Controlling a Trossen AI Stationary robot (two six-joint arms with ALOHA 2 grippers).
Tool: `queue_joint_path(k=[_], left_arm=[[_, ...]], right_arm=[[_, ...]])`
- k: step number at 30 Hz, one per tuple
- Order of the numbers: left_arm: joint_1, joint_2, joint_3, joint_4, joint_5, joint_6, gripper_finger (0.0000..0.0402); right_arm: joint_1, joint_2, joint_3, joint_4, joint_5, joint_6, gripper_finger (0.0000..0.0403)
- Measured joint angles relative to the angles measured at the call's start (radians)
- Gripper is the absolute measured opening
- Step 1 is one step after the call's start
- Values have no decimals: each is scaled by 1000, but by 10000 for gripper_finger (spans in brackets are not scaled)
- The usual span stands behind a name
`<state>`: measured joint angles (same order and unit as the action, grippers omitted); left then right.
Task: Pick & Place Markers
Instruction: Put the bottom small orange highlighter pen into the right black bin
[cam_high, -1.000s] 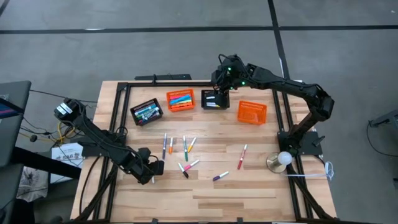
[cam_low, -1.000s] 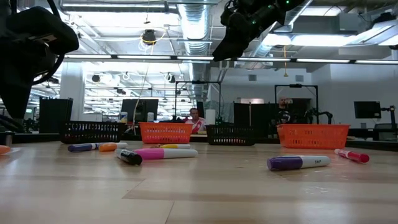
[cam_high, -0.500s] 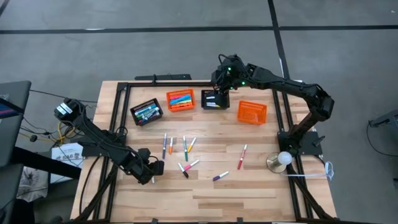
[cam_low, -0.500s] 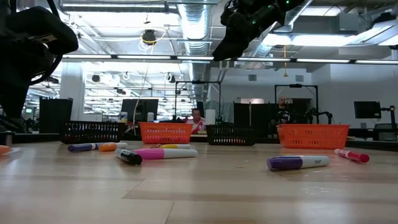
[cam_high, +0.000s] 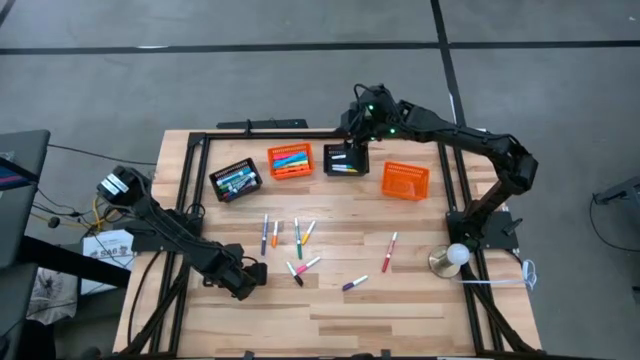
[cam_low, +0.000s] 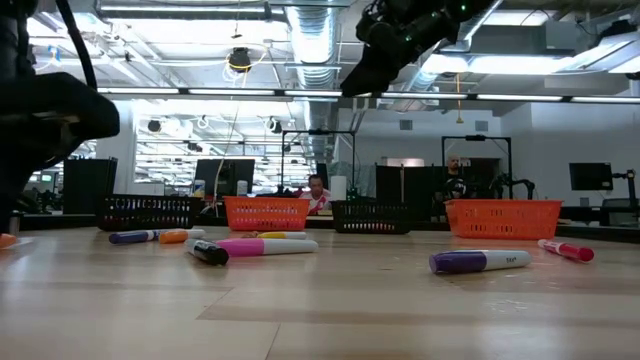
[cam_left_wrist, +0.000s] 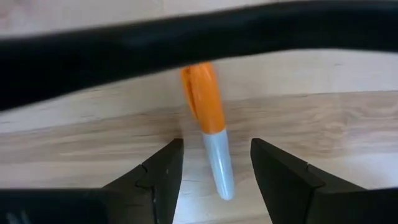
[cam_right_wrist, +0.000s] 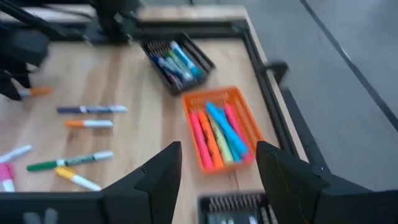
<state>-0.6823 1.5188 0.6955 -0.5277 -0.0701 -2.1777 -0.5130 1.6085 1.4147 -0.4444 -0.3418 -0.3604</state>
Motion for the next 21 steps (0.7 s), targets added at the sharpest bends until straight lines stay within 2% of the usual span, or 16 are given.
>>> queue_joint_path(k=[4,7,14,18,21], left_arm=[[0,9,0,0,0,0,190],[0,10,0,-2,0,0,190],[1,12,-2,-13,30,0,190],[3,12,-3,-17,38,0,186],[12,13,-3,-22,51,0,169]], right_arm=[[-17,1,-92,180,-130,56,196],[-46,1,-162,297,-121,127,196],[-134,0,-242,338,-110,212,196],[-159,1,-262,351,-164,221,196],[-170,0,-262,370,-191,230,196]])
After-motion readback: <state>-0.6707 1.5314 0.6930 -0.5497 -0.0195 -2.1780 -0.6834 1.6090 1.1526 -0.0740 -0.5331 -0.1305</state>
